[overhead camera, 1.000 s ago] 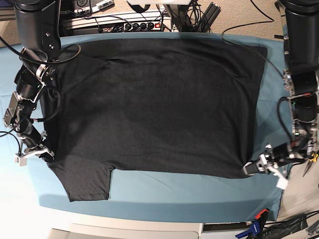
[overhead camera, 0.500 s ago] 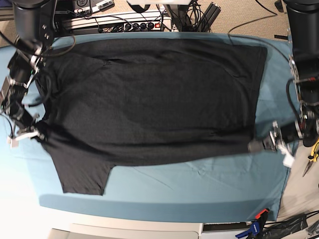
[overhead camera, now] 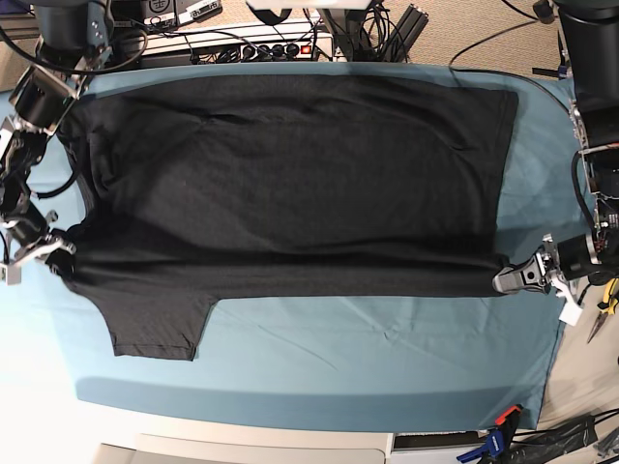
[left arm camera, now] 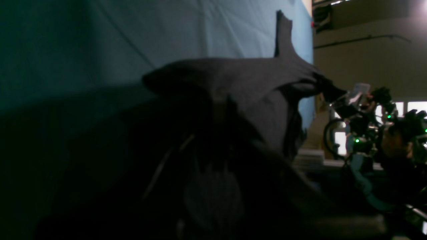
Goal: Fold the T-shirt properly
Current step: 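Fold the hem half over toward the collar with both grippers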
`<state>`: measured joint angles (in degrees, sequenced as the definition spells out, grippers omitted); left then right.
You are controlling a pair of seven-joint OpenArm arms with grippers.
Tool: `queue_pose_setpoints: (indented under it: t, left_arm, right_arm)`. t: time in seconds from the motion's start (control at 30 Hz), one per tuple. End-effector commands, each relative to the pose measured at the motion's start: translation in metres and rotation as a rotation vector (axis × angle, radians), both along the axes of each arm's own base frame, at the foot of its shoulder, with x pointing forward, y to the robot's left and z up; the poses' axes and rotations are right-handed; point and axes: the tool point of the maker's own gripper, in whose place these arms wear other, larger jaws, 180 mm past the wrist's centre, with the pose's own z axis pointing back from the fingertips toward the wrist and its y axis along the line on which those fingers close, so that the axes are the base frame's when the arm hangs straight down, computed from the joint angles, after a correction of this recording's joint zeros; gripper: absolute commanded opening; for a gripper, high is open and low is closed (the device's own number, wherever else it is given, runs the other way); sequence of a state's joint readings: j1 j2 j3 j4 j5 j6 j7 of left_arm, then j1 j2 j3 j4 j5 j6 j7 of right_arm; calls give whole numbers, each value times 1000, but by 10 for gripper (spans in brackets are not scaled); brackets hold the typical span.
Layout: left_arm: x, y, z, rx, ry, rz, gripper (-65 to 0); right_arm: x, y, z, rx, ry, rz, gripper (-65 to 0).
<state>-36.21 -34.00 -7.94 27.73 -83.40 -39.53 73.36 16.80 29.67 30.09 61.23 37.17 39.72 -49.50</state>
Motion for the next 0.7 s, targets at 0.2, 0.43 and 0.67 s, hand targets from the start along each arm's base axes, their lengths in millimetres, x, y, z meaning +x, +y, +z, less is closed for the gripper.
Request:
queue_pose_setpoints:
  t: [0.2,0.43,0.67]
  left_arm:
    - [-11,8,2,33,-30,-16,-650]
    - [-22,6,4,83,-62,-65,-650]
    - [-21,18,12,79,-93,-25,-650]
  right_arm:
    - [-17,-7,-2,9,-8,-3,-650]
    - [-35,-7,-23,9,51,-5,-650]
    - [-41,-16,-25,-34,74,-12,-650]
